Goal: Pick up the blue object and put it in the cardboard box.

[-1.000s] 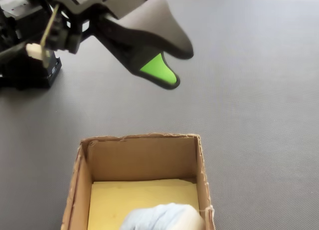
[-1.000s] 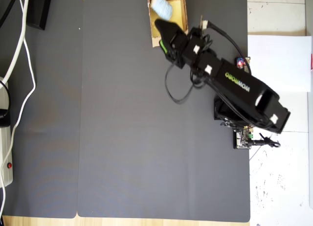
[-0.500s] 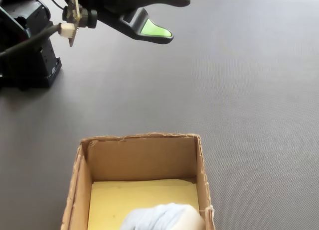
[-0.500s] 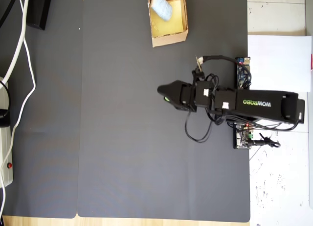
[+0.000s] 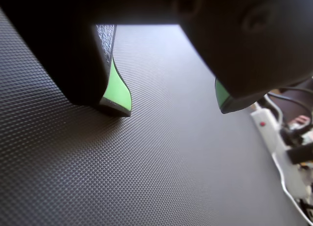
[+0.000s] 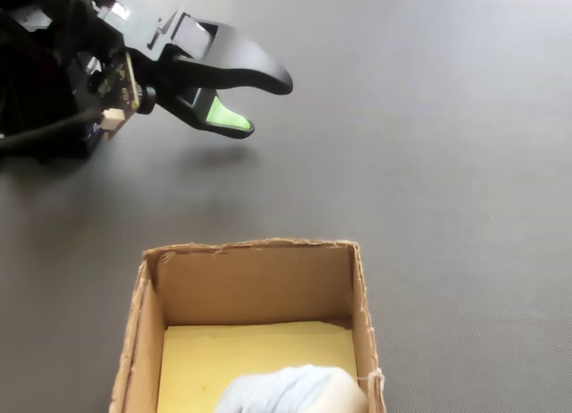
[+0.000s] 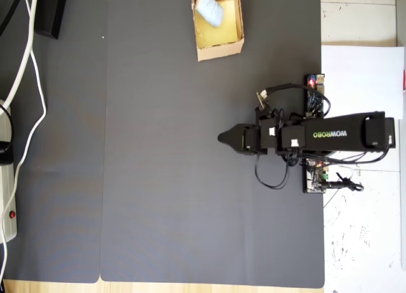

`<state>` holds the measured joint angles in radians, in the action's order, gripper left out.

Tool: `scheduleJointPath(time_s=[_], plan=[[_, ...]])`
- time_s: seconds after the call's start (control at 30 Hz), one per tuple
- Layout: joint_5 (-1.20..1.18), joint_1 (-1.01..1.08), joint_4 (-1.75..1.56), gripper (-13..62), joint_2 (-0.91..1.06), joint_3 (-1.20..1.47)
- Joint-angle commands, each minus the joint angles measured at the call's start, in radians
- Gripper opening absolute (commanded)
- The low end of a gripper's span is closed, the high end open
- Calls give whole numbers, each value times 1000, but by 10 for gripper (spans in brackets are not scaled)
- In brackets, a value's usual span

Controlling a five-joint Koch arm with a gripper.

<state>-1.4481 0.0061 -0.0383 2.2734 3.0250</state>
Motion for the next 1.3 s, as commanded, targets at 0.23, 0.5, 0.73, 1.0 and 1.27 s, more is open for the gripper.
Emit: scheduleJointPath(time_s=[0.23,0.5,0.73,1.0,1.27], plan=[[-14,-3,-60,347,97,94],[-12,6,83,347,97,92],[-11,18,104,343,97,94],[-12,21,100,342,97,94],[-14,21,100,342,97,94]])
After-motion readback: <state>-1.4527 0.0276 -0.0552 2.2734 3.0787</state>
